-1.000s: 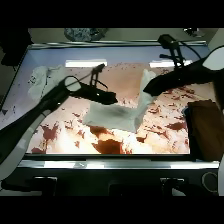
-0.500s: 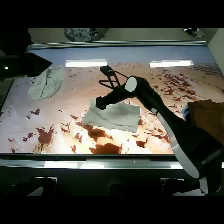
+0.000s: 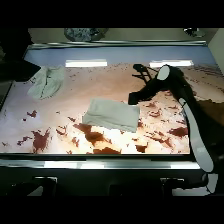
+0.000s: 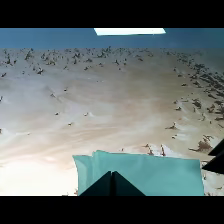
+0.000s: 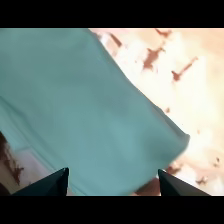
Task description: Fold the shirts.
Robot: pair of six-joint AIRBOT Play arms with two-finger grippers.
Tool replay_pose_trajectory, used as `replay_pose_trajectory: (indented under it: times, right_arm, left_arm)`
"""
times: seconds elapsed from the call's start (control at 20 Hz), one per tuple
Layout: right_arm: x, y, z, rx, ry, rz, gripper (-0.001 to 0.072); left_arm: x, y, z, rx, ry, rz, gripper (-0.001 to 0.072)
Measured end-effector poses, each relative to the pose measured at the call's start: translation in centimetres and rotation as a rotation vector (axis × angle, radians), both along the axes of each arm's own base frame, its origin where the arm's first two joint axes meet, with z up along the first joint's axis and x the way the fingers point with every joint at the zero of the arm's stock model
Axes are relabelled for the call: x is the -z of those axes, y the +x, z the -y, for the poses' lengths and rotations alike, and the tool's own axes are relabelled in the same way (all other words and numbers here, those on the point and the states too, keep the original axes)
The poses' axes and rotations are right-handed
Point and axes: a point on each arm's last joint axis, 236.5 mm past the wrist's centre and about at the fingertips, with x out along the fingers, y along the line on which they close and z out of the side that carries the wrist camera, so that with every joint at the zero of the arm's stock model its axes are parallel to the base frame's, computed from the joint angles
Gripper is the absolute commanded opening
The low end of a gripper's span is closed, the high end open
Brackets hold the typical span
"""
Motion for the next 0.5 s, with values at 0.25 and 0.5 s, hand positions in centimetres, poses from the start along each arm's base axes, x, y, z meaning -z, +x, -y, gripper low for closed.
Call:
replay_pose_trajectory:
  times: [0.25, 0.5]
  right_arm:
    - [6.4, -3.6, 3.3, 0.146, 0.085, -0.201, 0.053]
    - [10.7, -4.0, 0.0, 0.268, 0.266, -0.254, 0.0049]
  left_arm:
    - [1.3, 0.3, -0.1, -0.001, 0.008, -0.03, 0.0033]
    - [1.7, 0.5, -0.1, -0.001, 0.009, -0.041, 0.0034]
